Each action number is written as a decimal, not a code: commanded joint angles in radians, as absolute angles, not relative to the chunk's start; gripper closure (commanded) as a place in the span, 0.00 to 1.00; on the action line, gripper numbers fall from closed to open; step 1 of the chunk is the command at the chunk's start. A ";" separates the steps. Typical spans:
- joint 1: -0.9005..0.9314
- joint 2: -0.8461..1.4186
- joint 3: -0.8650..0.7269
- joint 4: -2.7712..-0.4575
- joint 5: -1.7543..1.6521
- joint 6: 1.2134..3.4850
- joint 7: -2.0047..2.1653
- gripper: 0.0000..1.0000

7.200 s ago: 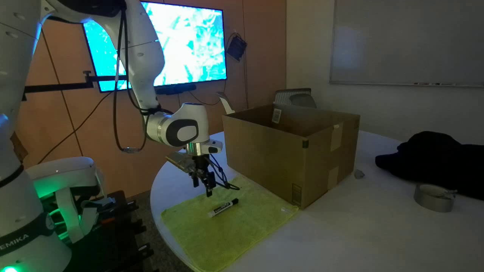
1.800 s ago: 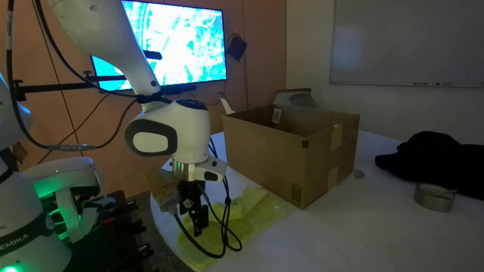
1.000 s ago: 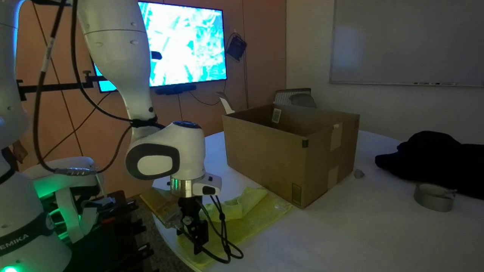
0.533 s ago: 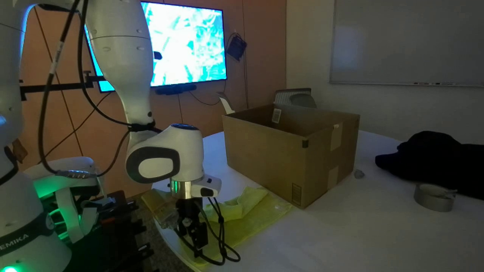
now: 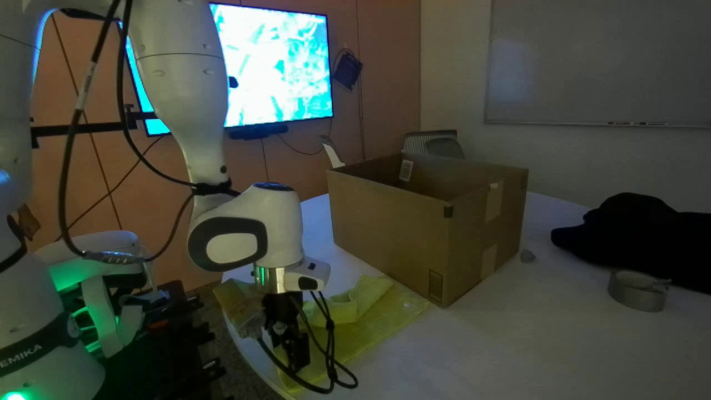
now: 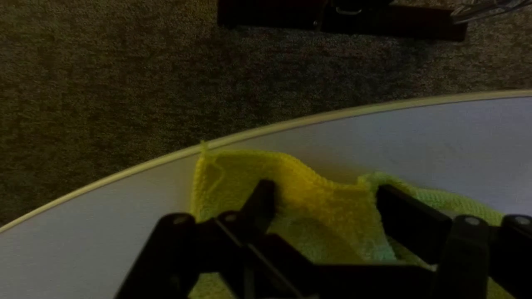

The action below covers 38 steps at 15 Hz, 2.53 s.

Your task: Pick up the marker from the table and wrap it on the cloth, then pick up the cloth and put it in the box

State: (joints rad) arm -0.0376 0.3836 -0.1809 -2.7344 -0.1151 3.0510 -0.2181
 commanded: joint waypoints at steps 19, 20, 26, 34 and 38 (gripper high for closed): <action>-0.023 0.081 -0.188 -2.755 -0.103 3.212 -0.066 0.98; -0.019 0.094 -0.166 -2.744 -0.069 3.234 -0.032 0.98; 0.057 0.216 -0.121 -2.634 0.121 3.319 0.204 0.98; 0.095 0.361 -0.085 -2.491 0.366 3.373 0.413 0.98; 0.158 0.418 -0.096 -2.425 0.416 3.373 0.454 0.98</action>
State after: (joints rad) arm 0.1024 0.3584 -0.0841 -2.4870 0.3706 3.3379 0.4108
